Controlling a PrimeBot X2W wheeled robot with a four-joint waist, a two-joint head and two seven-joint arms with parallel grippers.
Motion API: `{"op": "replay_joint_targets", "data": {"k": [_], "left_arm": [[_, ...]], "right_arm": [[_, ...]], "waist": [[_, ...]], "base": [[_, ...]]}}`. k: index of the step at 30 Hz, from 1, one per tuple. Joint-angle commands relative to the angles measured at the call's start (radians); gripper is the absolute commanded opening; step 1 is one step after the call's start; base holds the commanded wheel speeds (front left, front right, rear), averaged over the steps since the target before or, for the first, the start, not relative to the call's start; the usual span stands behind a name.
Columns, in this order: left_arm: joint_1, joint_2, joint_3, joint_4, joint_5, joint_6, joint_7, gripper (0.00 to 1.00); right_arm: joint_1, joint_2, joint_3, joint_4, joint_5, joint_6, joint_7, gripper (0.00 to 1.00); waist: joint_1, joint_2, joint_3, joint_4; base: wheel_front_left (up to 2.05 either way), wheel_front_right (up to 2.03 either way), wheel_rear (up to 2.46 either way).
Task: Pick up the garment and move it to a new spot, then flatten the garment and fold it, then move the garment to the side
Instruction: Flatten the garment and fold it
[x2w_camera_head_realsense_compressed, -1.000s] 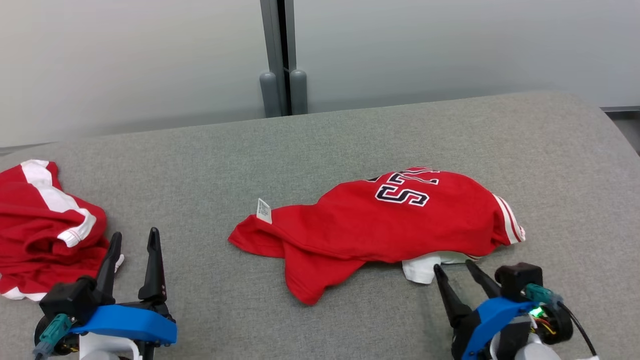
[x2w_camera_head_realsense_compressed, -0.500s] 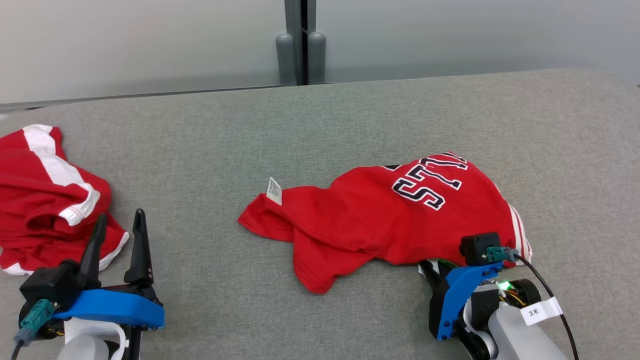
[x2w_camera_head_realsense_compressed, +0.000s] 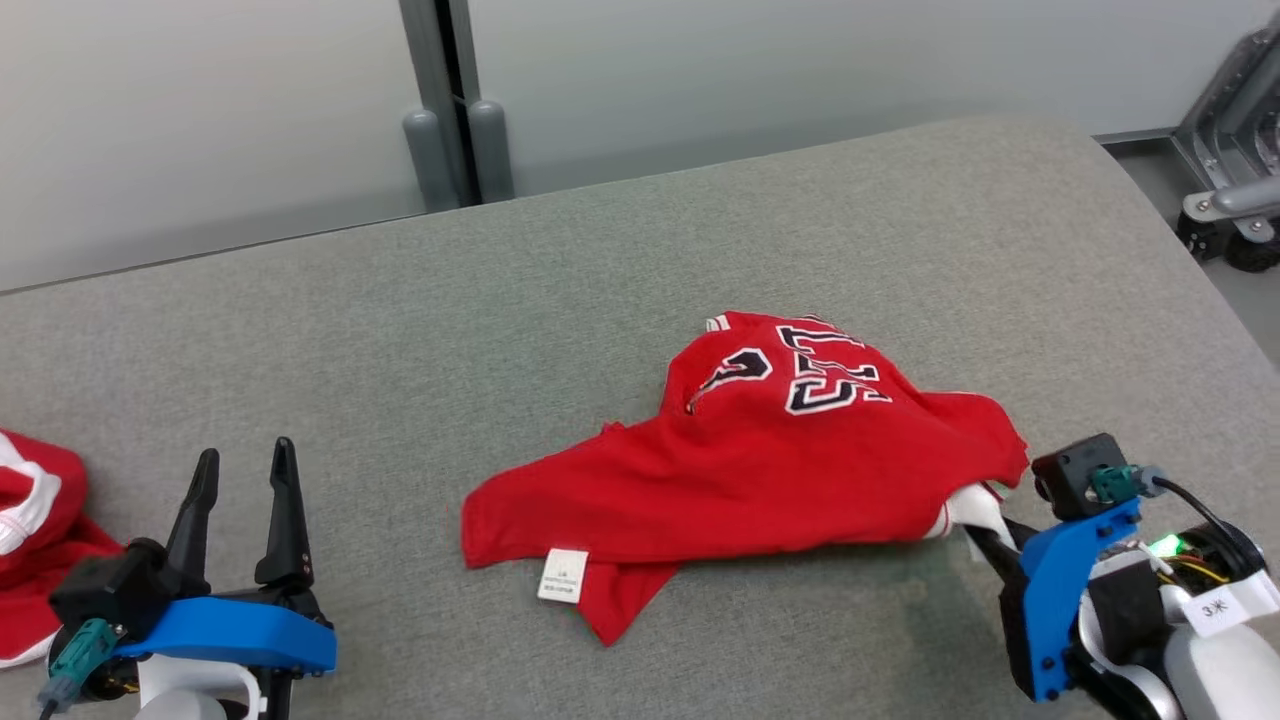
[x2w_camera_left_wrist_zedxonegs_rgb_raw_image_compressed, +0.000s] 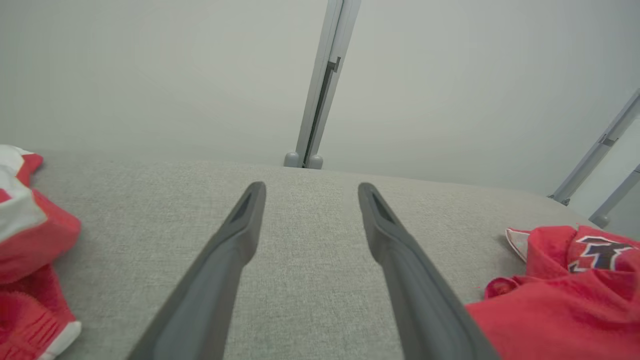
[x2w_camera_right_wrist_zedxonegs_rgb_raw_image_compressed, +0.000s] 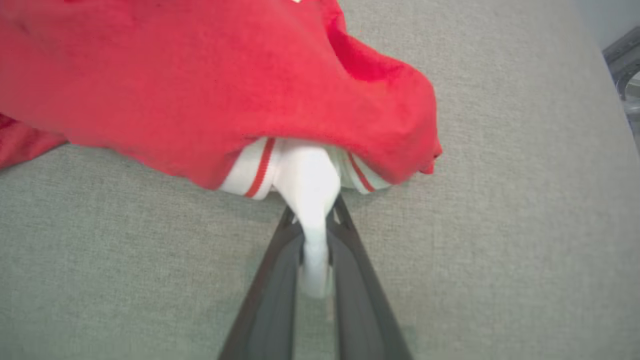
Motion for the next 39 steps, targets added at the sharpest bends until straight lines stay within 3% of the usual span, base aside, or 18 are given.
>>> {"op": "replay_joint_targets", "data": {"k": [1, 5, 7, 8, 13, 16, 20, 23, 27, 32, 39], "left_arm": [[0.002, 0.000, 0.000, -0.003, 0.006, -0.002, -0.003, 1.00], [-0.011, 0.001, -0.010, -0.007, 0.003, -0.002, -0.003, 1.00], [-0.019, 0.005, -0.017, -0.008, -0.001, -0.002, -0.003, 1.00], [-0.023, 0.006, -0.020, -0.007, -0.004, -0.002, -0.003, 1.00], [-0.027, 0.025, -0.025, 0.006, -0.015, -0.002, -0.003, 1.00], [-0.028, 0.029, -0.021, 0.008, -0.015, -0.002, -0.003, 1.00], [-0.026, 0.025, -0.024, 0.010, -0.012, -0.002, -0.003, 1.00], [-0.029, 0.018, -0.035, 0.013, -0.012, -0.002, -0.003, 1.00], [-0.028, 0.012, -0.051, 0.017, -0.015, -0.002, -0.003, 1.00], [-0.020, 0.006, -0.072, 0.024, -0.018, -0.002, -0.003, 1.00], [-0.017, -0.001, -0.131, 0.034, -0.032, -0.002, -0.003, 1.00]], "right_arm": [[0.030, -0.002, -0.004, -0.025, -0.005, 0.000, 0.030, 0.00], [0.119, -0.025, -0.065, -0.168, -0.017, 0.000, 0.216, 0.00], [0.161, 0.004, -0.094, -0.186, -0.020, 0.000, 0.263, 0.49], [0.178, 0.017, -0.110, -0.185, -0.028, 0.000, 0.280, 1.00], [0.201, 0.070, -0.172, -0.205, -0.092, 0.000, 0.271, 1.00], [0.189, 0.084, -0.207, -0.283, -0.130, 0.000, 0.237, 1.00], [0.150, 0.107, -0.220, -0.381, -0.163, 0.000, 0.137, 1.00], [0.126, 0.147, -0.223, -0.392, -0.175, 0.000, -0.007, 1.00], [0.092, 0.225, -0.239, -0.318, -0.171, 0.000, -0.269, 1.00], [0.095, 0.265, -0.258, -0.126, -0.181, 0.000, -0.557, 1.00], [0.046, 0.271, -0.254, 0.106, -0.163, 0.000, -0.697, 1.00]], "waist": [[0.0000, -0.0001, -0.003, -0.008], [0.0000, -0.0001, 0.014, -0.016], [0.0000, -0.0001, 0.024, -0.012], [0.0000, -0.0001, 0.027, -0.009], [0.0000, -0.0001, 0.029, 0.011], [0.0000, -0.0001, 0.020, 0.025], [0.0000, -0.0001, 0.006, 0.044], [0.0000, -0.0001, -0.002, 0.063], [0.0000, -0.0001, -0.010, 0.083], [0.0000, -0.0001, -0.030, 0.109], [0.0000, -0.0001, -0.045, 0.124]], "base": [[0.00, 0.00, 0.00], [0.00, 0.00, 0.00], [0.00, 0.00, 0.00], [0.00, 0.00, 0.00], [0.00, 0.00, 0.00], [0.00, 0.00, 0.00], [0.00, 0.00, 0.00], [0.00, 0.00, 0.00], [0.00, 0.00, 0.00], [0.00, 0.00, 0.00], [0.00, 0.00, 0.00]]}}
